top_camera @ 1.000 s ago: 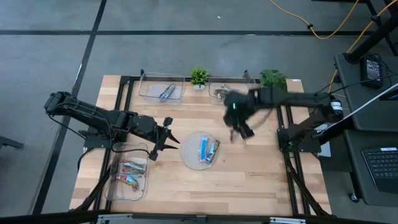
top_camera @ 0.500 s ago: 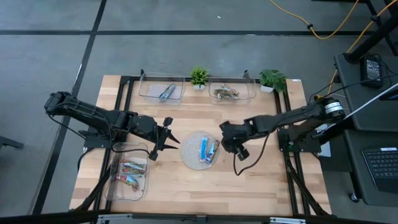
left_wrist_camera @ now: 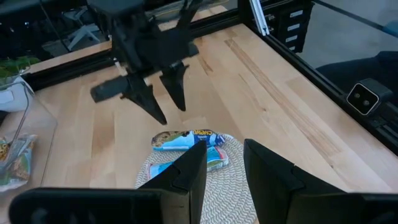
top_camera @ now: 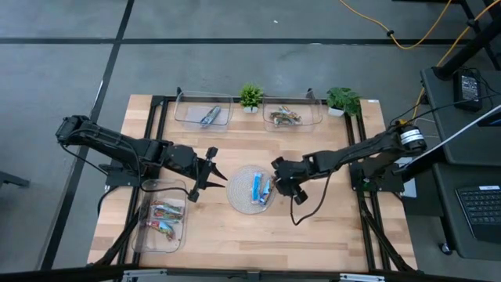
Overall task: Pick and place Granola Bars by type
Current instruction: Put the blue granola bar into the top left transparent bin
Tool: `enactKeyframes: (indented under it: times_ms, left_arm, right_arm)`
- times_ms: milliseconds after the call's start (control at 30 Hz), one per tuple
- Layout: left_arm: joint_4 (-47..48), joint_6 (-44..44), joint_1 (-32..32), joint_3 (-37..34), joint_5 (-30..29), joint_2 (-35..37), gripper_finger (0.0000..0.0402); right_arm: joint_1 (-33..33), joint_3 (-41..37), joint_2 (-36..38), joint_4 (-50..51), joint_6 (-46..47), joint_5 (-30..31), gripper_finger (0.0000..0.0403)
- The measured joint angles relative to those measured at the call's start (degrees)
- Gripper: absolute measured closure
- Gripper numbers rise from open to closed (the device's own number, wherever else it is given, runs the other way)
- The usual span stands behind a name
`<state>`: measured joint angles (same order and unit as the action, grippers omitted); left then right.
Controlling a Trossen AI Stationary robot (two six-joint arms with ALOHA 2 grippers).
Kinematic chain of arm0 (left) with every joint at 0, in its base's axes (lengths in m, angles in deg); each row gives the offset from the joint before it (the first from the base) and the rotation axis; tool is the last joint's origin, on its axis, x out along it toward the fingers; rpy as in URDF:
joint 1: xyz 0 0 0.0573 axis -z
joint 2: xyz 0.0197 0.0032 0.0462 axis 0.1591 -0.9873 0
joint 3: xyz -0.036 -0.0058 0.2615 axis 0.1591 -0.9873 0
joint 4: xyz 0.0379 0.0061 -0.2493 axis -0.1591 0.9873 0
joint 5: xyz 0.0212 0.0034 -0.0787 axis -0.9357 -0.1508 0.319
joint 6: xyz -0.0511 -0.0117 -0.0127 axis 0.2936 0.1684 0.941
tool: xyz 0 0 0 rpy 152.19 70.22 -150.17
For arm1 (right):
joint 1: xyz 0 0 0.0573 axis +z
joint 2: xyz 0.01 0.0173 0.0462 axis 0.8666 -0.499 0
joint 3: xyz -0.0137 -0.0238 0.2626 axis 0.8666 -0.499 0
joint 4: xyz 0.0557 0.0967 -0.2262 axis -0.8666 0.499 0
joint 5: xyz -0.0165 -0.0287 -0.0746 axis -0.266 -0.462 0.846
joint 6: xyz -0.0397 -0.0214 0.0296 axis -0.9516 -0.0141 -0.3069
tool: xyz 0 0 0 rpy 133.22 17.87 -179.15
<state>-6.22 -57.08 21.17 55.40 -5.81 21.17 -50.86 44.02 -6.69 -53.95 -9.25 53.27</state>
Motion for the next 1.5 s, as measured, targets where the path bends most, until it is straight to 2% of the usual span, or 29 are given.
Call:
enactKeyframes:
  times_ms: [233, 333, 500, 667, 833, 1267, 1367, 1500]
  left_arm:
    - [-0.01, 0.19, 0.00, 0.00, -0.01, 0.00, 0.0302]
    - [0.01, 0.85, 0.00, 0.00, -0.01, 0.01, 0.0302]
    - [0.12, 1.01, 0.00, 0.00, -0.05, 0.01, 0.0302]
    - [0.10, 0.57, 0.00, 0.00, -0.14, 0.01, 0.0302]
    - [0.10, 0.59, 0.00, 0.00, -0.23, 0.01, 0.0302]
    - [0.08, 0.87, 0.00, 0.00, -0.23, 0.01, 0.0302]
    - [0.08, 0.94, 0.00, 0.00, -0.21, 0.01, 0.0302]
    - [0.12, 0.98, 0.00, 0.00, -0.21, 0.01, 0.0302]
  right_arm:
    - [-1.96, 0.00, -4.22, -6.87, -0.89, -0.02, 0.0192]
    - [-3.26, 0.02, -5.49, -6.58, -0.64, -0.29, 0.0192]
    - [-4.74, 0.04, -6.95, -6.38, -0.44, -4.08, 0.0192]
    - [-5.31, 0.04, -7.55, -6.27, -0.44, -4.60, 0.0198]
    - [-5.31, 0.04, -7.57, -6.31, -0.44, -4.62, 0.0236]
    - [-5.29, 1.16, -6.60, -4.06, 0.09, -3.78, 0.0385]
    - [-4.86, 4.19, -4.48, 1.56, 0.17, -1.71, 0.0396]
    - [-3.76, 9.35, -0.80, 10.62, 0.78, 3.48, 0.0388]
